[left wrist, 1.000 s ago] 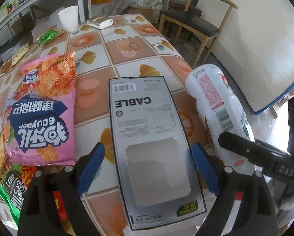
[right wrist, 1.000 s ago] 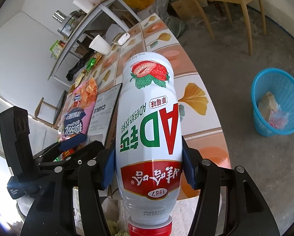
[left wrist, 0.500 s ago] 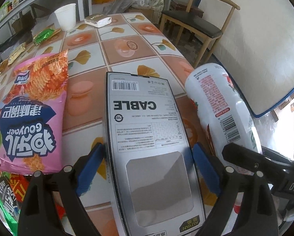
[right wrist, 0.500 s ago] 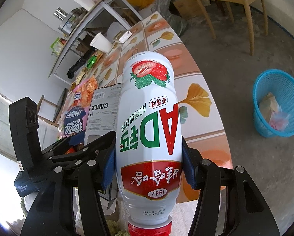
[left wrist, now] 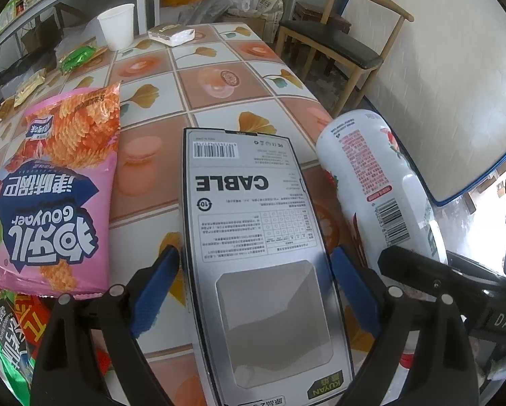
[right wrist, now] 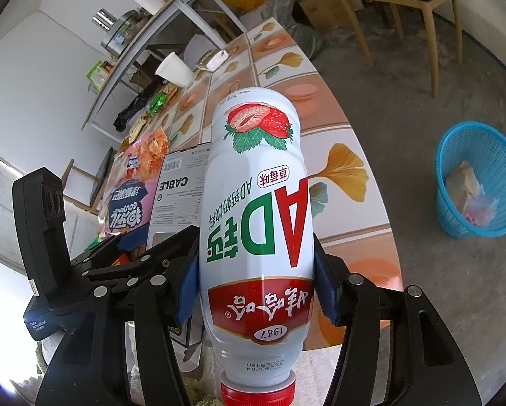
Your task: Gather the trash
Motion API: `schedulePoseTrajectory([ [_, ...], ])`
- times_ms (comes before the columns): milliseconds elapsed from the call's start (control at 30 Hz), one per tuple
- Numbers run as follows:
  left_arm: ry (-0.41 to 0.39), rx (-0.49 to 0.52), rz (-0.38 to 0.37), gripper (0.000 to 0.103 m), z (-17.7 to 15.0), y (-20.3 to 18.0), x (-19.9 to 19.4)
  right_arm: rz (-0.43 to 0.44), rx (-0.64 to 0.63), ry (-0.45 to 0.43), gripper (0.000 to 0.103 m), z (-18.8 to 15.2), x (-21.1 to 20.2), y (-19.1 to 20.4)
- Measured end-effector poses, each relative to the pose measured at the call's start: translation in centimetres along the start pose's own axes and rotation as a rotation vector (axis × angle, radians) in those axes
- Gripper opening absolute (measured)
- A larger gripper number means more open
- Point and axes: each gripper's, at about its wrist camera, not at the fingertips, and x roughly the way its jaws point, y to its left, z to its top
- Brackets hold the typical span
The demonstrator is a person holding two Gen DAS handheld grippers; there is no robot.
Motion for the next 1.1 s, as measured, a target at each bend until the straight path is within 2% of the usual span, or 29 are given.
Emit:
schedulePoseTrajectory([
  [33, 0.0, -0.001, 0.0, 0.089, -0.1, 0.0, -0.1, -0.003, 0.001, 0.001, 0.058, 0.1, 0.0, 0.0],
  [100, -0.003, -0.004, 0.003, 0.089, -0.1, 0.1, -0.2, -0.007, 0.004, -0.005, 0.067, 0.5, 0.1, 0.0],
  [167, -0.005, -0.003, 0.006, 0.089, -0.3, 0.1, -0.2, -0.012, 0.012, -0.005, 0.068, 0.9, 0.3, -0.1],
  [667, -0.003, -0.06, -0.026, 0.09, 0.0, 1.2, 0.3, -0.024, 0.042, 0.001, 0.07, 2.1, 1.2, -0.7],
  [867, -0.012, -0.054, -0.004, 0.09, 0.3, 1.0, 0.5, -0.03, 0.046, -0.001, 0.07, 1.4, 0.5, -0.8],
  [1100, -0.052, 0.015, 0.064, 0.091, 0.3, -0.1, 0.3, -0.039, 0.032, 0.0, 0.067, 0.4, -0.2, -0.5],
])
